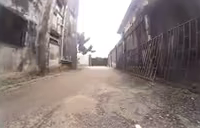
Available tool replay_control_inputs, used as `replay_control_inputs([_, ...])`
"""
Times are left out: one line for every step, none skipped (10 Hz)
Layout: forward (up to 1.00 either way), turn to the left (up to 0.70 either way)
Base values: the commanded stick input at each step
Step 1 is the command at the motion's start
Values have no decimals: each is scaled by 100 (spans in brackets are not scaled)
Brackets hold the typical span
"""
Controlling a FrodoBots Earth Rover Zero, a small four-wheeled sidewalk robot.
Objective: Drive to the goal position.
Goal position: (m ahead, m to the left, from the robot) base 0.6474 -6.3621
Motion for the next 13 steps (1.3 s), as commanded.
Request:
replay_control_inputs([30,0])
replay_control_inputs([30,0])
replay_control_inputs([30,0])
replay_control_inputs([30,0])
replay_control_inputs([30,0])
replay_control_inputs([30,0])
replay_control_inputs([30,0])
replay_control_inputs([30,0])
replay_control_inputs([30,0])
replay_control_inputs([30,0])
replay_control_inputs([30,0])
replay_control_inputs([30,0])
replay_control_inputs([30,0])
